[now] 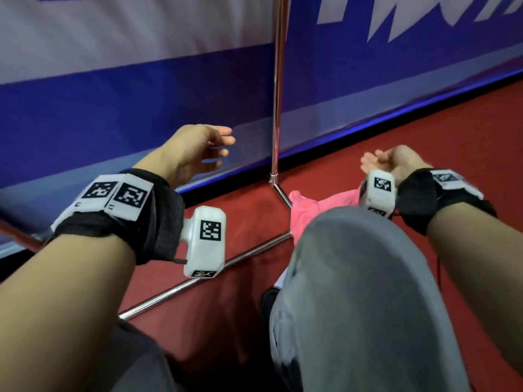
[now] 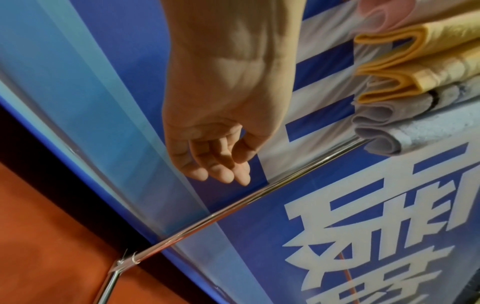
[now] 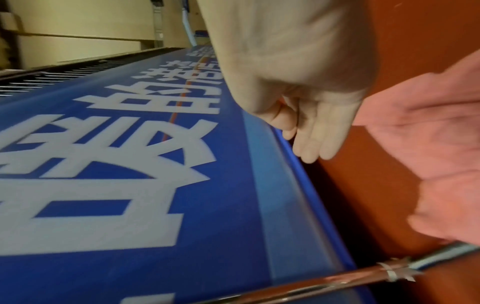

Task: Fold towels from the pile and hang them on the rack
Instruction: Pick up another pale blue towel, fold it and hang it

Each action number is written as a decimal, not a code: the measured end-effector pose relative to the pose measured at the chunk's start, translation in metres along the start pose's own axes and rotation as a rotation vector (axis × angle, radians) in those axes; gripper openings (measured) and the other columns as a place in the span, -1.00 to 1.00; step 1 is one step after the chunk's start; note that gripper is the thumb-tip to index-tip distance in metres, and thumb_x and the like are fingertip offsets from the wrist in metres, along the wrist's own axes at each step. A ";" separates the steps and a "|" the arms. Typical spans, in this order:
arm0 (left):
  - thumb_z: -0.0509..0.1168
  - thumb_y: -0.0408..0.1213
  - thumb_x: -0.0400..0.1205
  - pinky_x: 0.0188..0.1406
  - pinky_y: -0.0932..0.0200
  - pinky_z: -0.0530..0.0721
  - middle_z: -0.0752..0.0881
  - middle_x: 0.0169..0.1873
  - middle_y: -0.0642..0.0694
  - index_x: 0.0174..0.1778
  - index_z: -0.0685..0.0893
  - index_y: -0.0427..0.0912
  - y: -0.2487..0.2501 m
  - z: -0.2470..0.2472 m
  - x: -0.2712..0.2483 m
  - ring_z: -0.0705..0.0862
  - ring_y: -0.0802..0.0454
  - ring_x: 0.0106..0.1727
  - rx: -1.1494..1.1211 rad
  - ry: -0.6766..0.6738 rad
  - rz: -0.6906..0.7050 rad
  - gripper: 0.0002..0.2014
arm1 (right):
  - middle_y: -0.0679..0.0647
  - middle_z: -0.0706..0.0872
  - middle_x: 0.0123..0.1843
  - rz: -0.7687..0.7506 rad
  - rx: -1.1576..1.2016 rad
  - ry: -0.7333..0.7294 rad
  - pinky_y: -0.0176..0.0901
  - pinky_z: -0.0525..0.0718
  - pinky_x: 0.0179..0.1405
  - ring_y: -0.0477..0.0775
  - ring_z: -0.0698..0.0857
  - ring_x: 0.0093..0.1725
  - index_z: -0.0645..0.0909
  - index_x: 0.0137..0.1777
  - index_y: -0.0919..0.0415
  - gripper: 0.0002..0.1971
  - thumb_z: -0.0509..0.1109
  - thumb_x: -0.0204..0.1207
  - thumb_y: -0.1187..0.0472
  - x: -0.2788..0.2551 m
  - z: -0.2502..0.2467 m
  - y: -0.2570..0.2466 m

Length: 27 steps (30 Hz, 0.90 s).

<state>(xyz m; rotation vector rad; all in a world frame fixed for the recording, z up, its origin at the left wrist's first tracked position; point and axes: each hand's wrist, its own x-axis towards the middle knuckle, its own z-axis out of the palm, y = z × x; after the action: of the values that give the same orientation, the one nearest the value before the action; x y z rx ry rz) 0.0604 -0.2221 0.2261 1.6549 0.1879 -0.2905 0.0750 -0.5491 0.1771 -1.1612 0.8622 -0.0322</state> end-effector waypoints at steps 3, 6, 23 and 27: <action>0.04 -0.42 0.66 -0.28 0.27 0.52 0.69 -0.25 0.09 -0.12 0.61 -0.04 -0.006 0.009 0.006 0.56 0.18 -0.36 0.058 -0.026 -0.039 -0.73 | 0.14 0.59 -0.59 0.099 -0.056 0.062 -0.26 0.53 -0.72 0.02 0.59 -0.64 0.30 -0.40 0.20 -0.64 -0.11 0.62 0.39 0.024 -0.019 0.054; 0.08 -0.39 0.67 -0.31 0.28 0.56 0.72 -0.27 0.11 -0.12 0.62 -0.02 -0.015 0.012 0.009 0.60 0.18 -0.35 0.151 -0.051 -0.100 -0.75 | 0.14 0.52 -0.57 0.204 -0.173 0.064 -0.39 0.44 -0.80 0.09 0.52 -0.61 0.32 -0.38 0.21 -0.69 -0.03 0.61 0.36 0.036 -0.023 0.107; 0.06 -0.35 0.70 -0.15 0.26 0.56 0.74 -0.44 0.17 -0.10 0.60 -0.01 -0.016 0.001 0.027 0.63 0.24 -0.40 0.217 -0.079 -0.190 -0.77 | 0.12 0.42 0.53 0.052 -1.665 -0.526 0.01 0.34 0.52 0.18 0.40 0.52 0.40 0.50 0.14 -0.37 0.36 0.45 -0.08 0.173 -0.048 0.291; 0.06 -0.36 0.69 -0.24 0.32 0.58 0.75 -0.43 0.18 -0.10 0.60 0.01 -0.019 0.005 0.027 0.64 0.27 -0.41 0.255 -0.099 -0.207 -0.76 | 0.05 0.52 0.46 -0.060 -1.825 -0.538 0.05 0.40 0.45 0.16 0.51 0.43 0.52 0.33 -0.03 -0.46 0.31 0.37 -0.21 0.137 -0.048 0.283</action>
<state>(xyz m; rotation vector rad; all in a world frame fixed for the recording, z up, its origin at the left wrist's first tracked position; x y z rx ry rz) 0.0804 -0.2261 0.1993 1.8707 0.2562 -0.5712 0.0281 -0.5248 -0.1365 -2.6653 0.1592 1.1824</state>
